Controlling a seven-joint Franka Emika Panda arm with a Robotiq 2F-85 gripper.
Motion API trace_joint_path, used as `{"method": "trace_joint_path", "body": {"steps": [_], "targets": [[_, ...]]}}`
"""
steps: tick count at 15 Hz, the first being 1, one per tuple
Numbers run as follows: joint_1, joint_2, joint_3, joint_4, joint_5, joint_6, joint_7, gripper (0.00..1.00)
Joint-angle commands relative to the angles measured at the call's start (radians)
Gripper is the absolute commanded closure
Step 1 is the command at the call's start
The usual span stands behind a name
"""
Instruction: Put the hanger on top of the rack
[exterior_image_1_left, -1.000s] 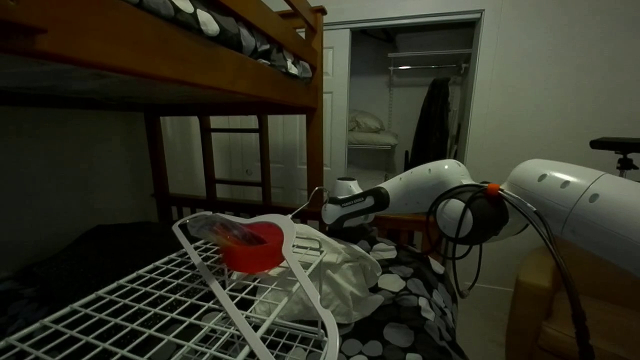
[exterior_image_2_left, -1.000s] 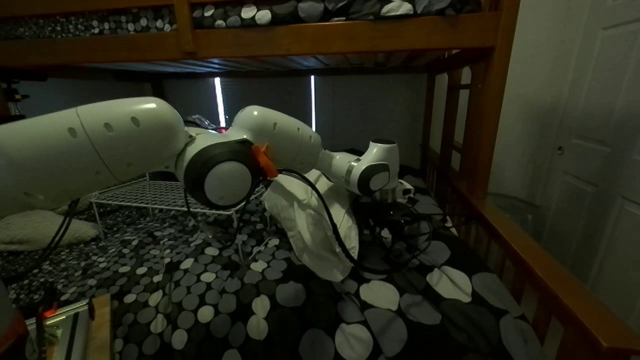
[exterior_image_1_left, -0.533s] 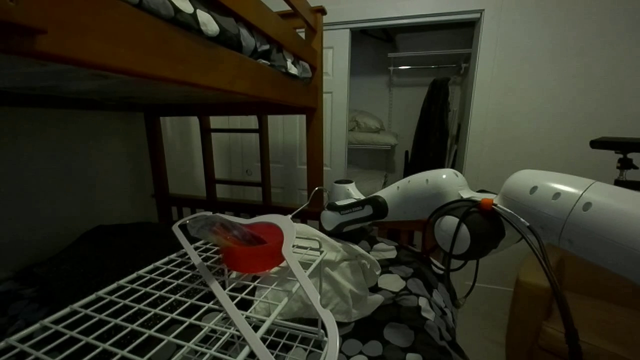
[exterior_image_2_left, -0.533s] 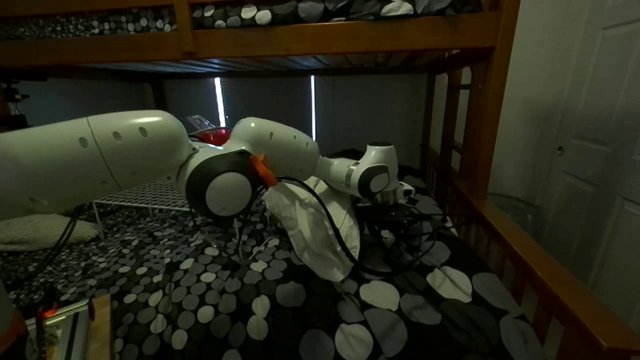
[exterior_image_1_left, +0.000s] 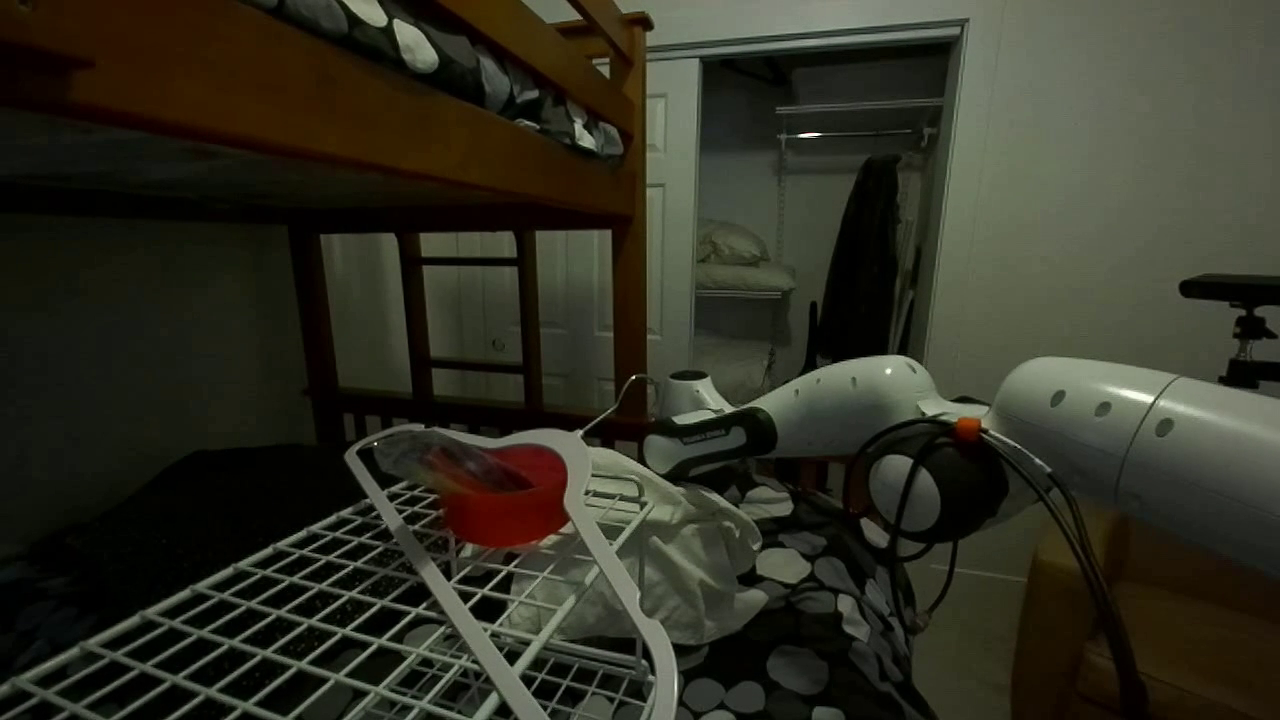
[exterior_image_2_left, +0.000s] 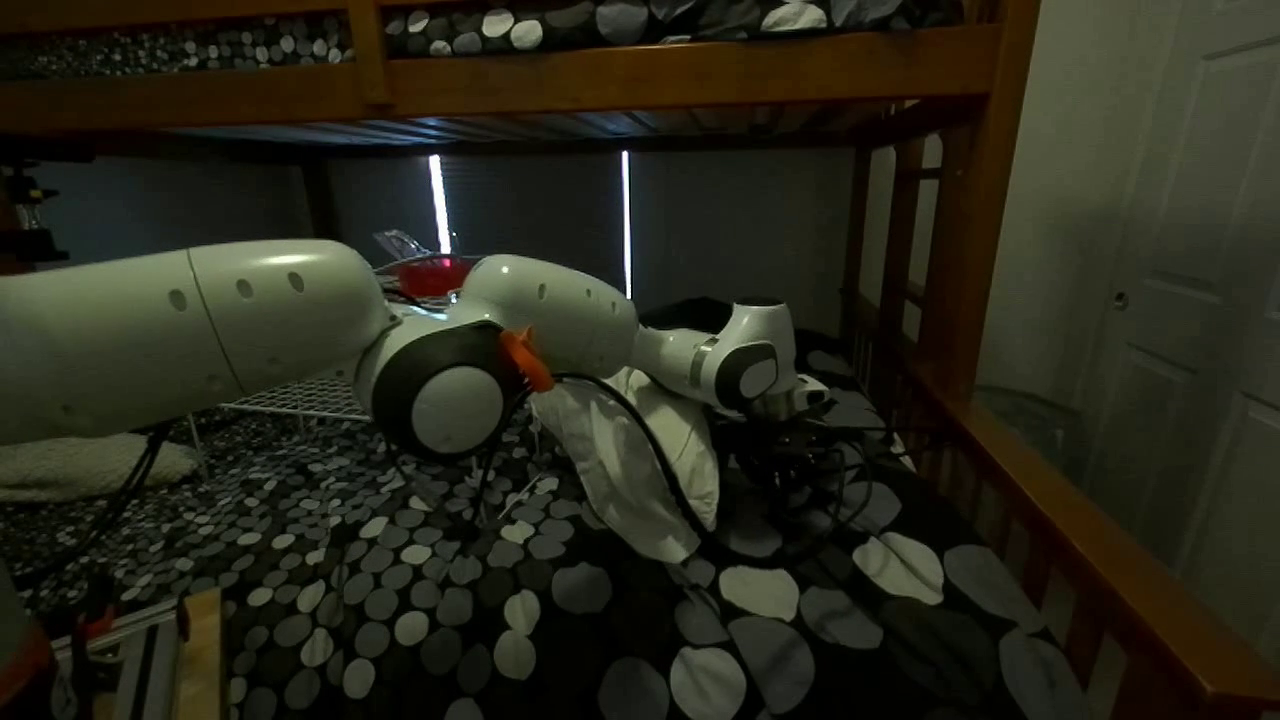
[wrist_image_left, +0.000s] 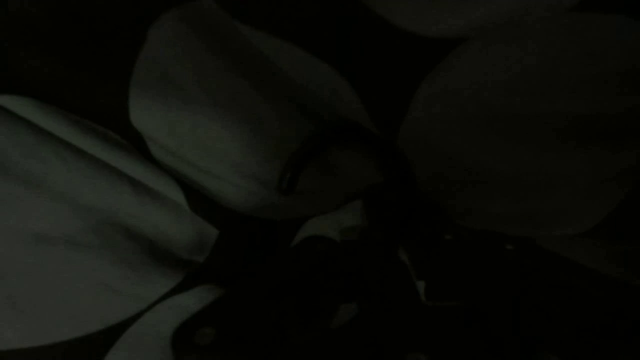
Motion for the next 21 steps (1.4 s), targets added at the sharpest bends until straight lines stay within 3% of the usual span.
{"method": "trace_joint_path", "body": {"steps": [1,3,4,5,6,9,12,21], "targets": [[0.009,0.011,-0.015,0.059,-0.014,0.011,-0.003,1.00],[0.019,-0.018,-0.031,0.068,-0.024,0.001,0.020,0.98],[0.022,0.024,-0.036,0.173,-0.032,-0.040,0.028,0.98],[0.024,0.018,-0.041,0.192,-0.031,-0.043,0.047,0.98],[0.021,-0.049,-0.044,0.103,-0.027,0.007,0.073,0.98],[-0.006,-0.087,-0.020,0.113,0.011,-0.044,0.133,0.98],[-0.036,-0.118,0.009,0.129,0.037,-0.188,0.073,0.98],[0.014,-0.280,-0.112,0.159,-0.116,-0.613,0.049,0.98]]}}
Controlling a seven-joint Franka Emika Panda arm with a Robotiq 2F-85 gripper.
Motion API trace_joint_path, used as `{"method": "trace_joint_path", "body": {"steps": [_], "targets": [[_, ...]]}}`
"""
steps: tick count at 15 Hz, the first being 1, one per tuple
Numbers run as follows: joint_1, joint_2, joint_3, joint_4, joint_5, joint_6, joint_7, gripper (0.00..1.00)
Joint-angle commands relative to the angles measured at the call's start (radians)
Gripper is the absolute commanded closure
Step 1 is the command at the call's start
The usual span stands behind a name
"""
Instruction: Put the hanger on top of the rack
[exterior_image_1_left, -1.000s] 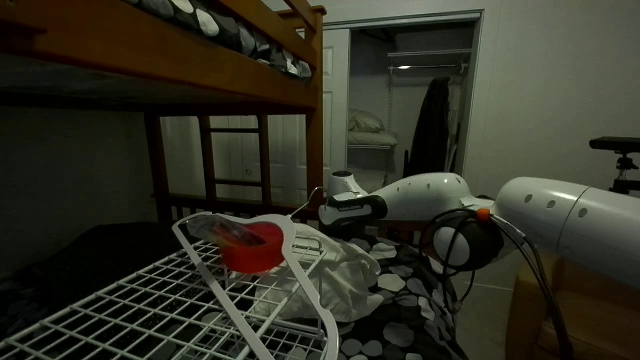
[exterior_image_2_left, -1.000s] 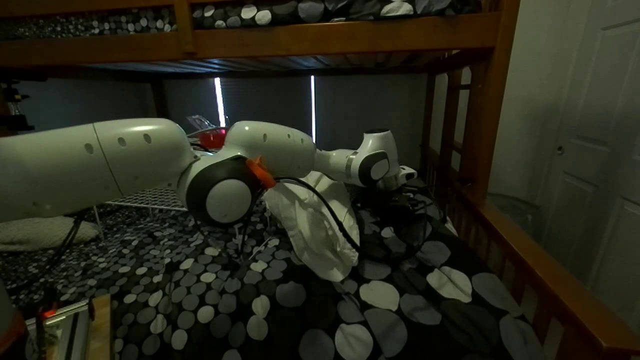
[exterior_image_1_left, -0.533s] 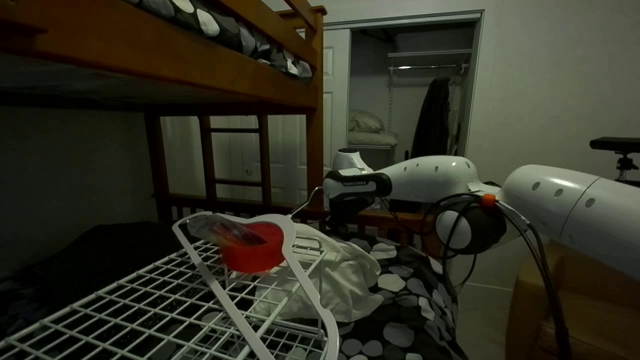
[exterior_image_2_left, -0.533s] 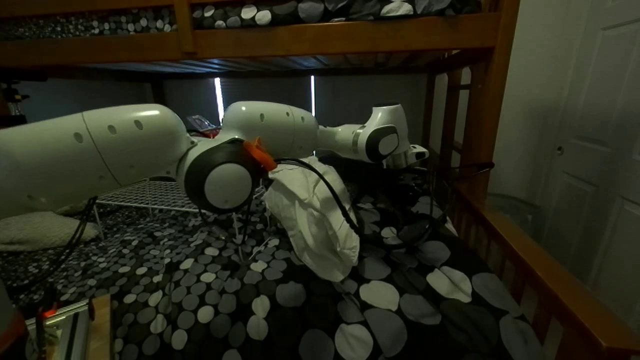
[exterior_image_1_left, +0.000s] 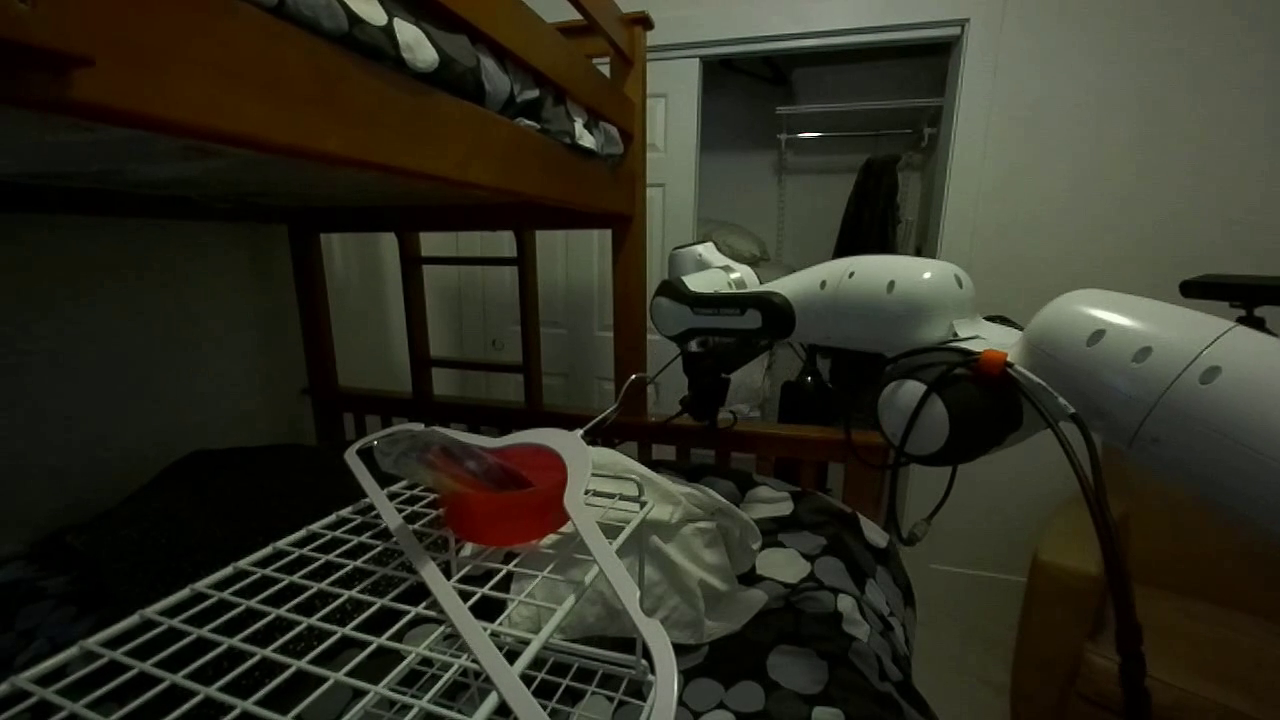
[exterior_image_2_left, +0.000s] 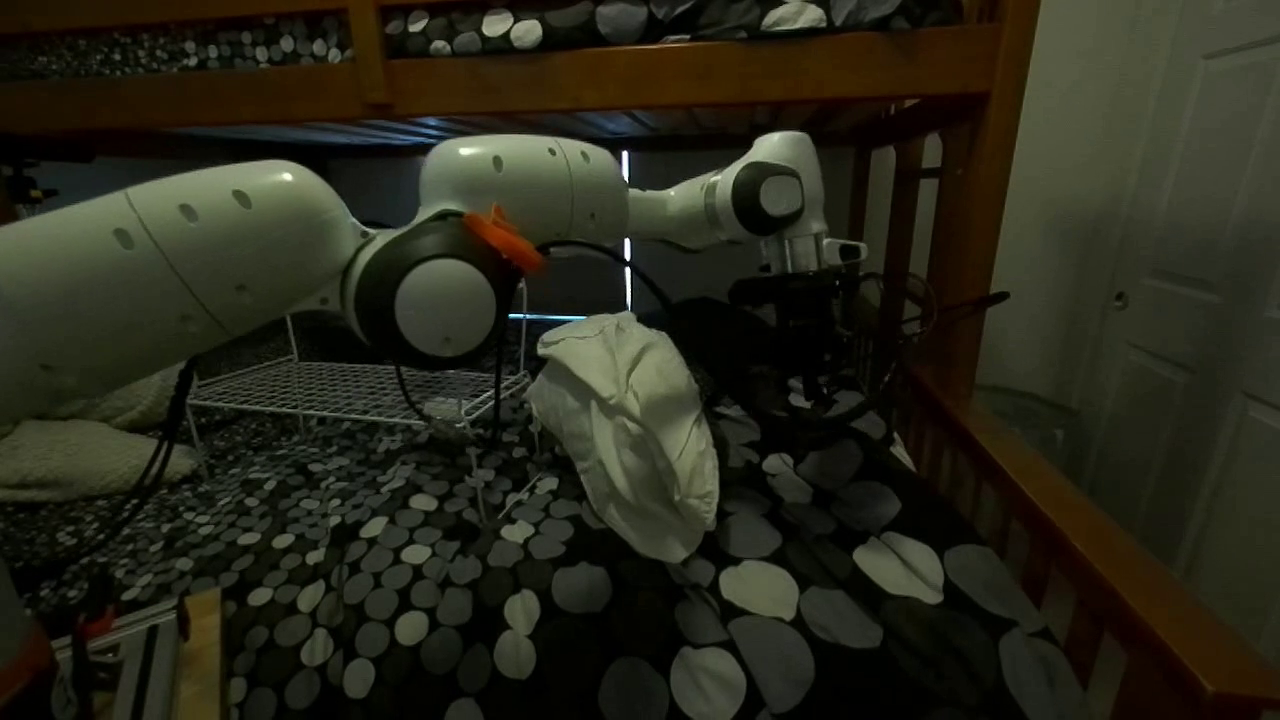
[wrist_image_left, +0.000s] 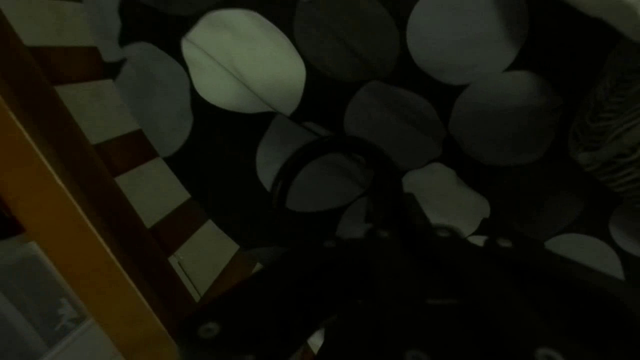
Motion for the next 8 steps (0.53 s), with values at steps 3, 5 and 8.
{"method": "trace_joint_path", "body": {"steps": [3,5,8], "targets": [[0.040,-0.097,-0.054,0.015,-0.090,-0.186,-0.073,0.98],[0.034,-0.086,-0.041,0.021,-0.076,-0.154,-0.056,0.92],[0.039,-0.111,-0.047,0.021,-0.087,-0.155,-0.074,0.98]]}}
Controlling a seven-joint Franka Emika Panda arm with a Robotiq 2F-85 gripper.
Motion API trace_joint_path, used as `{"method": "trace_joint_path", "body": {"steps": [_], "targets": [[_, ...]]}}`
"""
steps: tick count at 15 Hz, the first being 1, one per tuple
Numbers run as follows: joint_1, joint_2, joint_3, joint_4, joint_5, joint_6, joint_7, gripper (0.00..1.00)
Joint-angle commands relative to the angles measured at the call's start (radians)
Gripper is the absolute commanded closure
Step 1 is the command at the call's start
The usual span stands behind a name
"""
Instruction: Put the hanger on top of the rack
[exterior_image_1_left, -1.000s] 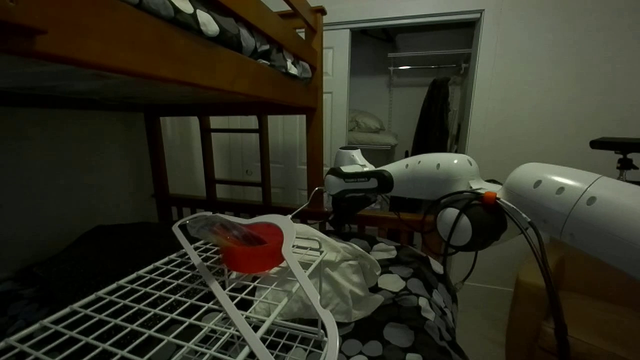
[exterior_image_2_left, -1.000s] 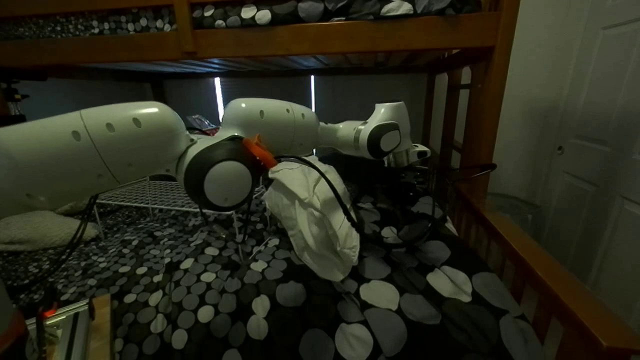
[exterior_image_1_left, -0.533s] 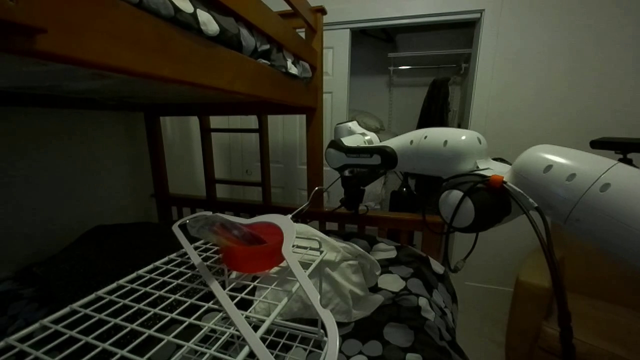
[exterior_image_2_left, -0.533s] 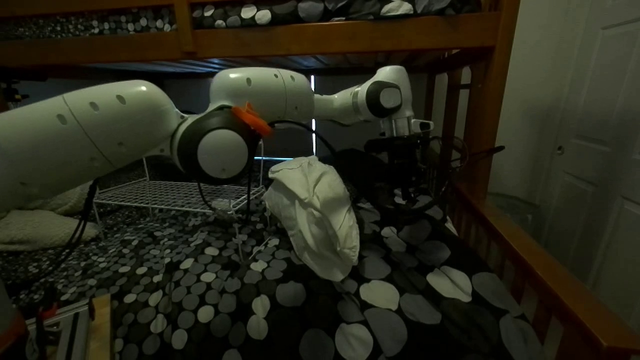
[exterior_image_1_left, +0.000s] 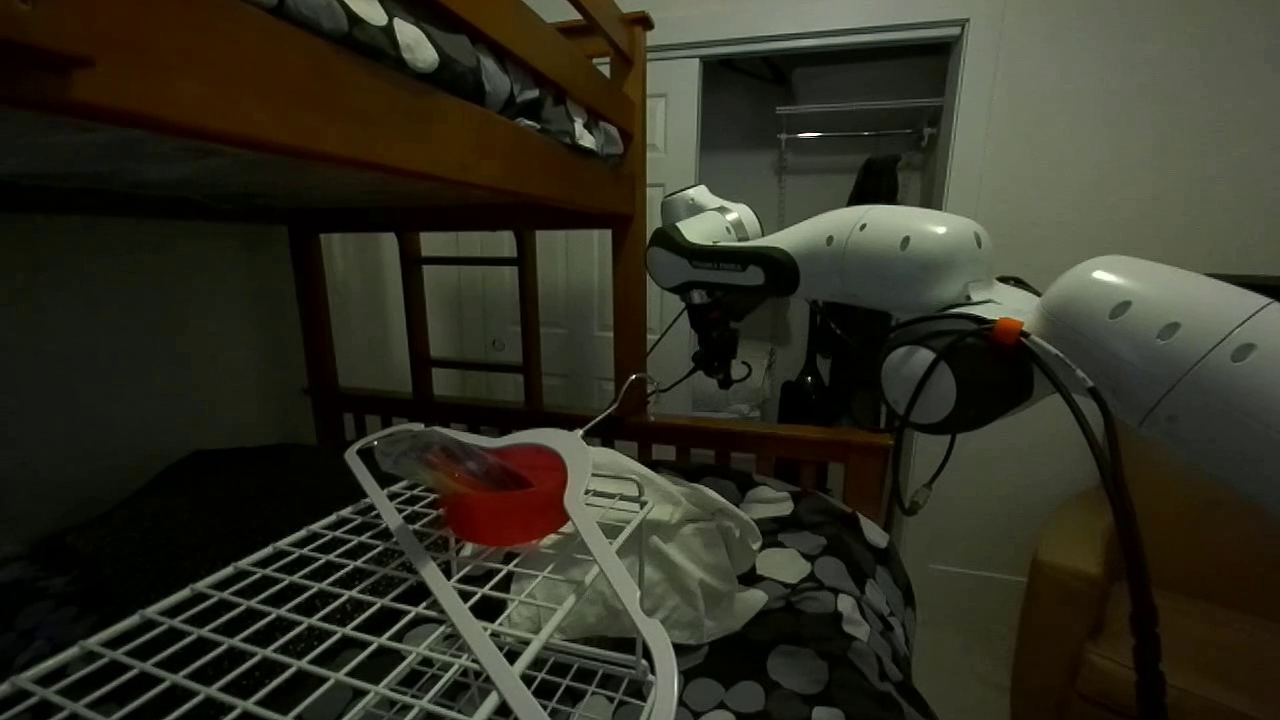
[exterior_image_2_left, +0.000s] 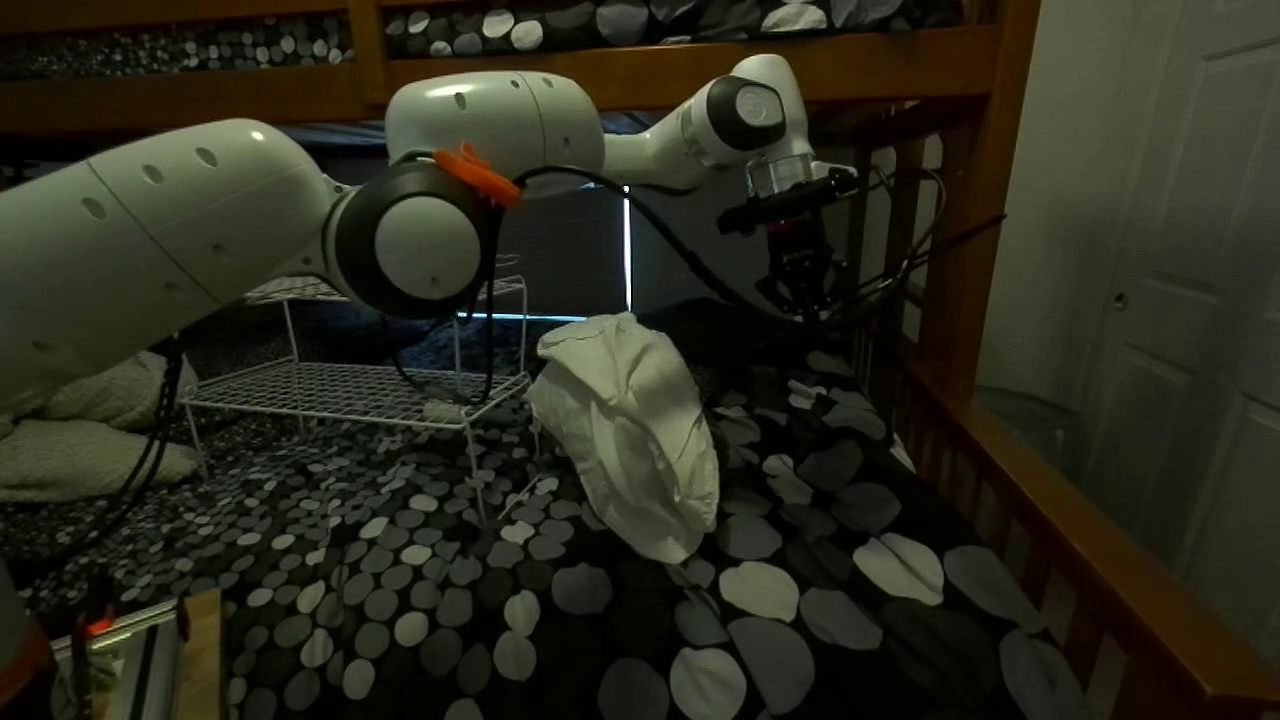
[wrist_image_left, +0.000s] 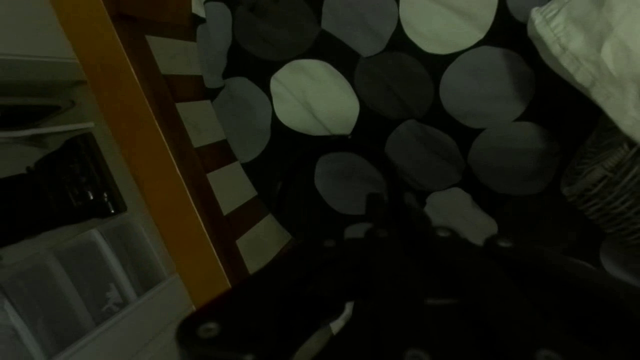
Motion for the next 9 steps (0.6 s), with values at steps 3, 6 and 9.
{"method": "trace_joint_path", "body": {"steps": [3,6,9], "targets": [[-0.024,-0.033,0.051,0.000,0.051,-0.017,-0.076,0.98],[-0.050,-0.083,0.097,0.002,0.087,-0.083,-0.244,0.98],[-0.054,-0.132,0.075,0.010,0.067,-0.250,-0.253,0.98]]}}
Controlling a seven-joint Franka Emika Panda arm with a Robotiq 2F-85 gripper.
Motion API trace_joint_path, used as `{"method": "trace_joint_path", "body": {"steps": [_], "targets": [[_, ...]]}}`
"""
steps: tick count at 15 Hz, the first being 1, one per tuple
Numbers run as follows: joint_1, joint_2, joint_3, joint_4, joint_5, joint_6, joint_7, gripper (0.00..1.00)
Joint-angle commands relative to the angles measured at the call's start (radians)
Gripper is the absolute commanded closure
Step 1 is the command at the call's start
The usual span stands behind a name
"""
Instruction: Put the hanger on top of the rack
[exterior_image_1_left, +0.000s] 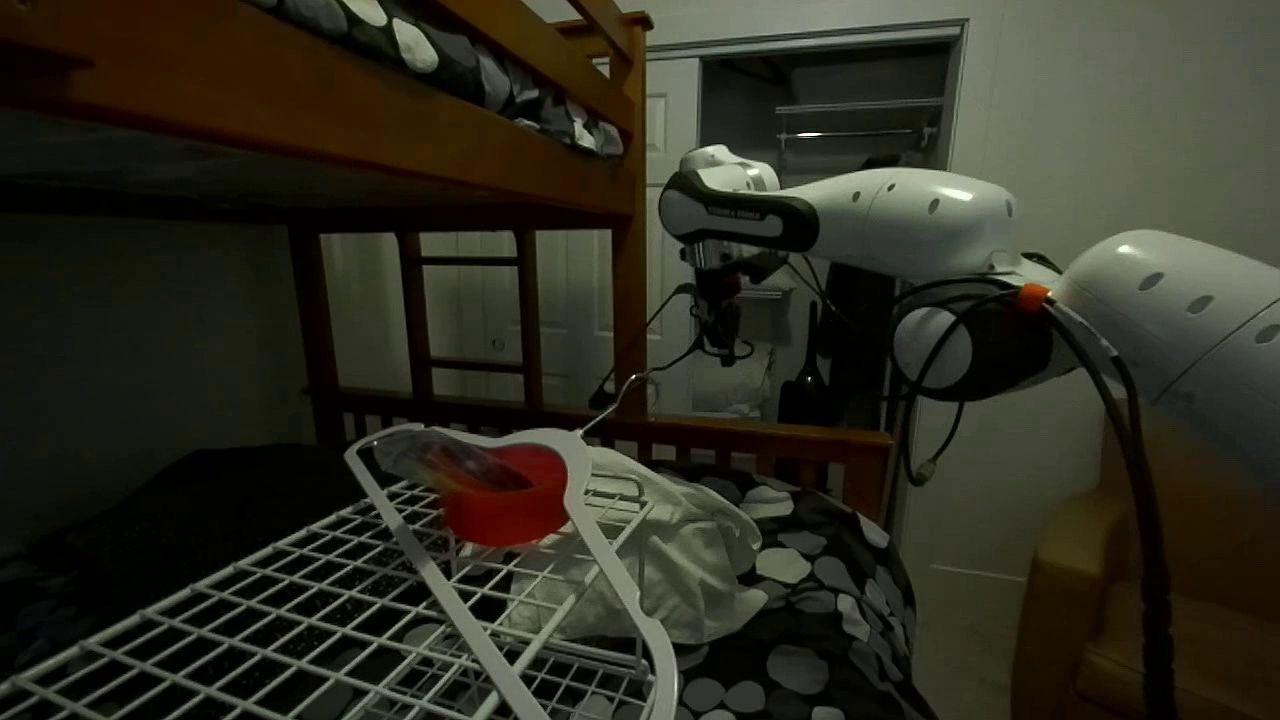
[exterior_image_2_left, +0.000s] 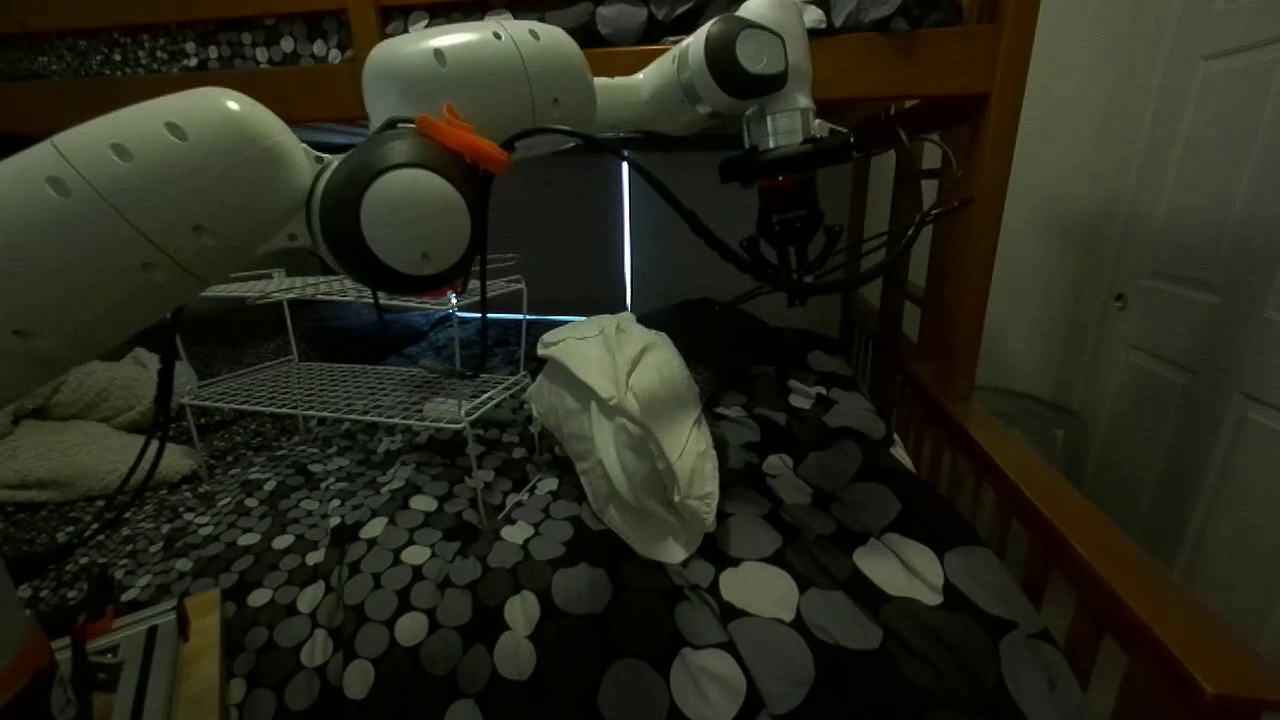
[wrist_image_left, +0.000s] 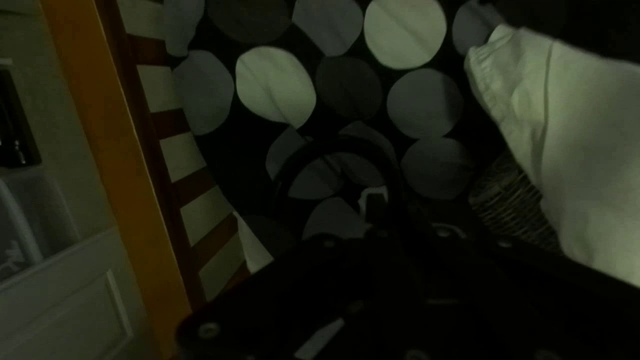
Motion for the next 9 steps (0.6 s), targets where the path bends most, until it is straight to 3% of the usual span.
{"method": "trace_joint_path", "body": {"steps": [1,5,9], "targets": [[-0.022,-0.065,-0.001,0.004,0.003,-0.196,-0.036,0.98],[-0.021,-0.107,-0.013,0.005,-0.018,-0.357,-0.049,0.98],[-0.020,-0.128,-0.015,0.005,-0.027,-0.399,-0.052,0.98]]}}
